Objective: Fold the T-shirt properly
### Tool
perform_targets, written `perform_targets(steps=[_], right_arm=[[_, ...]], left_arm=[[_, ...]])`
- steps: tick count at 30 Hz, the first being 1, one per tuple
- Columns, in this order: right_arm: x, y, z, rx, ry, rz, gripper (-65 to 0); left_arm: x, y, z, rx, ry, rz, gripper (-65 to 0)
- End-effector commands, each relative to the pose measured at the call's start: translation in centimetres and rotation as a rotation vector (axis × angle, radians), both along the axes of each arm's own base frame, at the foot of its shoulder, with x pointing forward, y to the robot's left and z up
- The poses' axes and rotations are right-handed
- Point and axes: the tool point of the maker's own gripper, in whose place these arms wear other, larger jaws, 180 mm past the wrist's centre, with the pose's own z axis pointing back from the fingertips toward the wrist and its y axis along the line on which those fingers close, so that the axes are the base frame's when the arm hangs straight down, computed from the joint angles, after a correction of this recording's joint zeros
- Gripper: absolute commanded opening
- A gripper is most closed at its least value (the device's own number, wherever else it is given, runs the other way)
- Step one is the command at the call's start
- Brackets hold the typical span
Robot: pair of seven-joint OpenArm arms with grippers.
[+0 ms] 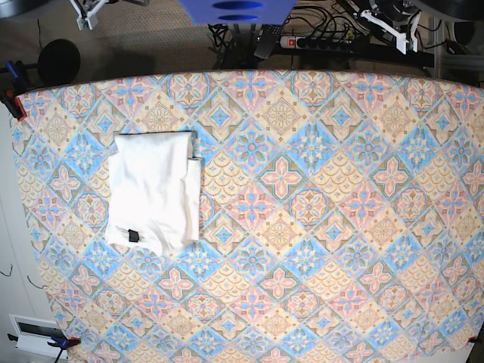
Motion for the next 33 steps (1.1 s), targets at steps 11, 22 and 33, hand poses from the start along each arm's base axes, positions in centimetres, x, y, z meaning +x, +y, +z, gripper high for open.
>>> perform_targets(steps=[11, 22, 33], right_arm=[[-0.2, 3.2, -3.9, 0.118, -0.027, -0.111, -63.9], [0.7, 5.9, -6.1, 0.180, -0.072, -0.186, -63.8], [1.2, 3.7, -7.5, 0.021, -0.060, -0.206, -63.7]], left_arm=[[-3.9, -3.0, -7.3, -0.054, 0.102, -0.008, -65.0], [-4.8, -4.9, -12.9, -0.008, 0.077, -0.142, -65.0], [-3.7, -9.0, -14.3, -0.051, 0.020, -0.352, -64.4]])
